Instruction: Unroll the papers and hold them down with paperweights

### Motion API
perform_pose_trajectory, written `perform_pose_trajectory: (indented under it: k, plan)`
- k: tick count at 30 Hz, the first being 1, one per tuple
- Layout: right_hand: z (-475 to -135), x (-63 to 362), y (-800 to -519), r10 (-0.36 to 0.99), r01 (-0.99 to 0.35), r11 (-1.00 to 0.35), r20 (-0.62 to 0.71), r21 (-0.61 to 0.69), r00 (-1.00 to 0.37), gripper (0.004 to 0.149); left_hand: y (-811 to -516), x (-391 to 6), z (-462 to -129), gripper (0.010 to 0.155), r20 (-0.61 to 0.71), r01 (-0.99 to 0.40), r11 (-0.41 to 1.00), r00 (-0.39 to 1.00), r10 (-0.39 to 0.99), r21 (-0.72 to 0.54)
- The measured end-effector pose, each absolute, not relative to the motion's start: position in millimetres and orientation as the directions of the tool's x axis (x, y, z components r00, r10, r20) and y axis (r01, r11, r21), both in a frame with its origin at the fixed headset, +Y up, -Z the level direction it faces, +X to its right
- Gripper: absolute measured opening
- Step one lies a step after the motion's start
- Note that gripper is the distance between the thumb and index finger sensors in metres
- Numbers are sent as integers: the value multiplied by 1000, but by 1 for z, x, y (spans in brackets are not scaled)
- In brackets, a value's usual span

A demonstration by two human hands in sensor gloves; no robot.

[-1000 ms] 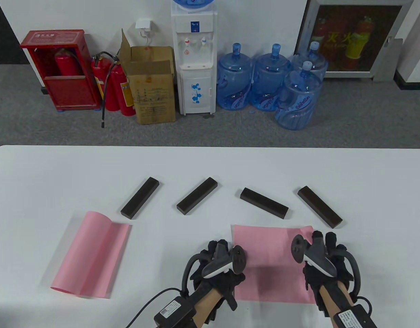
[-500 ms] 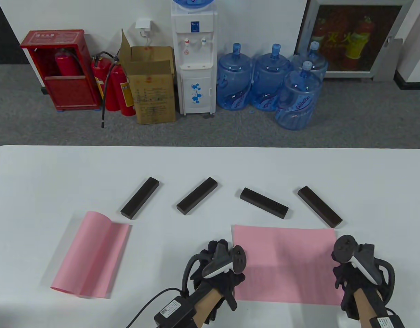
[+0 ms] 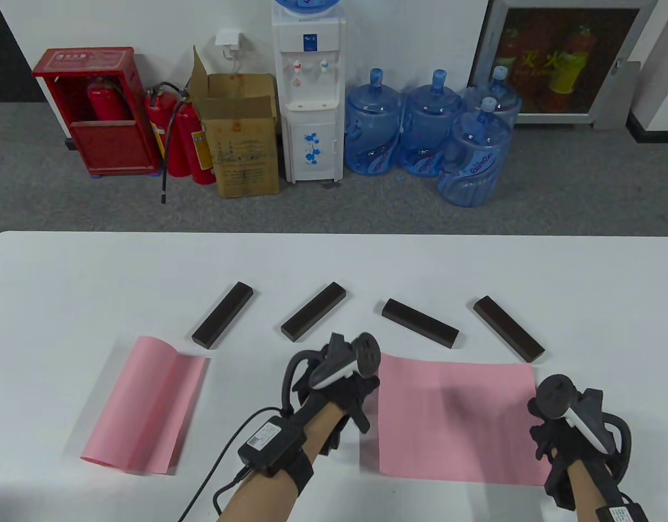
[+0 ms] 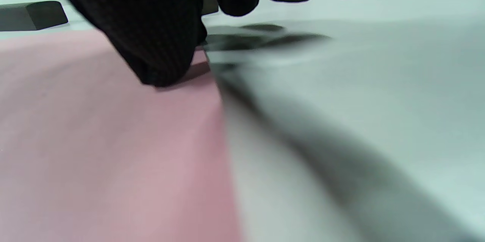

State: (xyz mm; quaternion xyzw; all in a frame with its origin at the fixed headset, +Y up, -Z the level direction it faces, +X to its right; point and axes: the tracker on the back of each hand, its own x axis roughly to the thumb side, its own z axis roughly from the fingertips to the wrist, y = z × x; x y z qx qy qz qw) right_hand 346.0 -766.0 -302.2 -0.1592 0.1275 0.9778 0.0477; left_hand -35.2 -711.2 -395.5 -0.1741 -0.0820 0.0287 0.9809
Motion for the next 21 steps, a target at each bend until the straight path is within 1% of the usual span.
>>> perform_pose_trajectory:
  k: [2, 4, 6, 8, 11, 15, 18, 21]
  plan:
    - [-302, 347, -766, 61, -141, -962, -321, 234, -945, 55, -703, -44, -419, 72, 86, -34, 946, 994, 64, -321]
    - [-302, 348, -766, 67, -147, -961, -316, 235, -946, 55, -703, -50, -440, 73, 35, 3, 953, 999, 7, -302]
    - [-303, 349, -767, 79, -158, -959, -313, 236, -946, 55, -711, -55, -458, 75, 1, 42, 949, 999, -44, -311]
    - [-302, 351, -767, 96, -174, -958, -313, 230, -945, 55, -727, -58, -478, 76, -39, 88, 939, 993, -107, -332]
    - [-302, 354, -767, 113, -191, -955, -315, 228, -942, 55, -745, -62, -498, 78, -56, 144, 929, 983, -173, -340]
    - [-303, 355, -766, 108, -185, -952, -300, 242, -948, 58, -755, -63, -509, 77, -40, 202, 911, 972, -232, -360]
    - [-303, 355, -766, 107, -185, -952, -298, 244, -948, 57, -759, -62, -512, 76, -5, 245, 918, 966, -260, -313]
    - [-304, 355, -766, 102, -177, -954, -292, 242, -951, 57, -760, -61, -514, 78, 36, 289, 906, 956, -292, -309]
